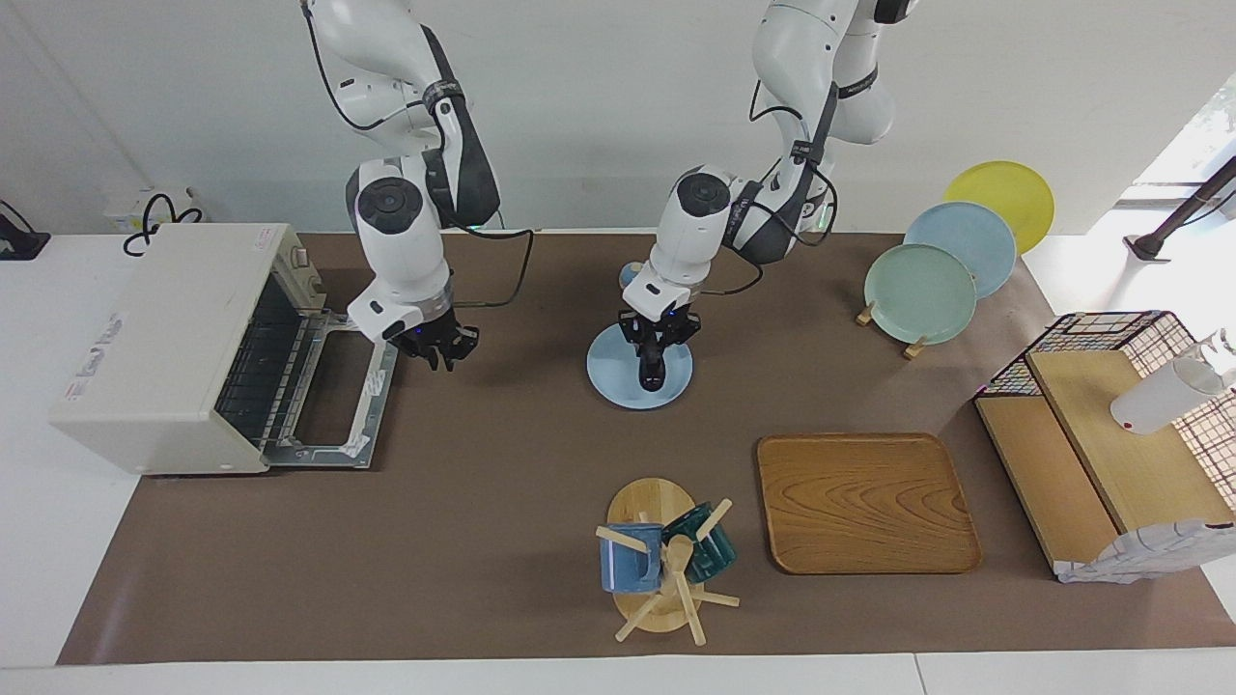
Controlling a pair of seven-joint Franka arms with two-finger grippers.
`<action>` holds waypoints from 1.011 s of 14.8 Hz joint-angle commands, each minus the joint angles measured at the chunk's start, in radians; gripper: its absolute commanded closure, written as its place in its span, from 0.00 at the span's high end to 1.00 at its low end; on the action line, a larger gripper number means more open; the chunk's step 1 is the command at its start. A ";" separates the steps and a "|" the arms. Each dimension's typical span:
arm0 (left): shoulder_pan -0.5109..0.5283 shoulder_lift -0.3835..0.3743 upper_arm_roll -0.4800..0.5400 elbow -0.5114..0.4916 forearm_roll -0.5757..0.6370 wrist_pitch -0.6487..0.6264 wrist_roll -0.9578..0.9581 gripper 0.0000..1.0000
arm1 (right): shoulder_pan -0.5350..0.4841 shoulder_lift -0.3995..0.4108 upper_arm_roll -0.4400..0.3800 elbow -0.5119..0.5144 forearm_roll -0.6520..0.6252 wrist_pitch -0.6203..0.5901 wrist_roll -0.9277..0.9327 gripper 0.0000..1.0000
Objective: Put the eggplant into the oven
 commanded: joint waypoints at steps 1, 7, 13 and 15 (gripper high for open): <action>0.005 -0.009 0.017 0.007 -0.018 -0.025 0.010 1.00 | 0.010 0.001 -0.002 0.033 0.025 -0.037 0.000 0.61; 0.177 -0.074 0.018 0.162 -0.017 -0.334 0.149 1.00 | 0.057 0.031 0.041 0.158 0.111 -0.100 0.020 0.89; 0.467 -0.150 0.023 0.313 -0.009 -0.601 0.465 1.00 | 0.311 0.154 0.047 0.346 0.117 -0.048 0.295 1.00; 0.543 -0.177 0.023 0.325 0.036 -0.654 0.580 1.00 | 0.426 0.302 0.049 0.516 0.020 -0.068 0.452 1.00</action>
